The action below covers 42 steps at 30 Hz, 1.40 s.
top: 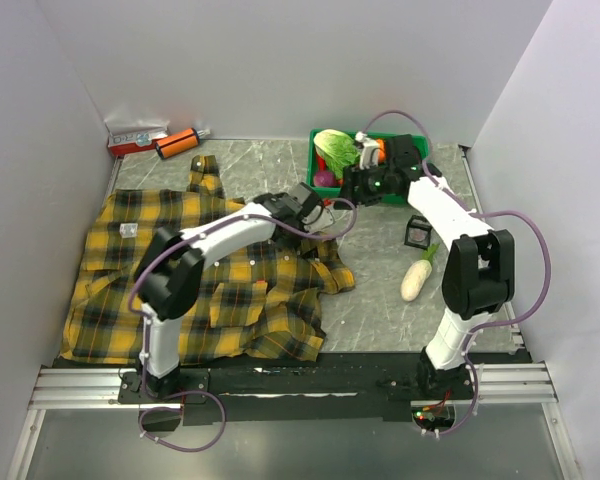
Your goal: Remove the brooch from the garment
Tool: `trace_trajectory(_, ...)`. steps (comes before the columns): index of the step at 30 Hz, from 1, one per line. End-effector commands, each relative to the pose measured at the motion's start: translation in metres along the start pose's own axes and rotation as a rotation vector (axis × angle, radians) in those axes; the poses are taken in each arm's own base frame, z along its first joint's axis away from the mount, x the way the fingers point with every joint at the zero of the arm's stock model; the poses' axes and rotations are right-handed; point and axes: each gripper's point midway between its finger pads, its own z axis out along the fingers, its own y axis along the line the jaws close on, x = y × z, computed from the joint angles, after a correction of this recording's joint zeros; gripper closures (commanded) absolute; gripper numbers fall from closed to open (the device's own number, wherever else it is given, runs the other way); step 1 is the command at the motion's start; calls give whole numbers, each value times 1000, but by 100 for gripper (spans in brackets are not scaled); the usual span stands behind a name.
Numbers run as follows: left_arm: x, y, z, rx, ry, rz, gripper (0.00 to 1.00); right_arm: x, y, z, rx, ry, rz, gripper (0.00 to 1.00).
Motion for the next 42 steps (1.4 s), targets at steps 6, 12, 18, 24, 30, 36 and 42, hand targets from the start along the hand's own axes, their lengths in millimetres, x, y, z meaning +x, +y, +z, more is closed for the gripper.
trace_trajectory(6,-27,-59,12,189,-78,-326,30,-2,-19,-2,59,-28,47,31)
trace_trajectory(12,-48,-1,-47,249,-293,-467,16,2,-4,-3,14,-18,21,31)
trace_trajectory(18,-32,93,-113,217,-555,-647,12,14,37,10,-97,37,-19,36)
trace_trajectory(24,32,94,-81,336,-470,-940,13,36,122,39,-399,130,10,44)
trace_trajectory(30,41,44,-67,779,-506,-1094,28,53,140,78,-470,205,135,53)
trace_trajectory(36,36,32,-52,941,-490,-1145,30,61,125,107,-437,258,230,60)
trace_trajectory(42,29,32,-34,1037,-476,-1218,33,67,114,125,-404,275,288,64)
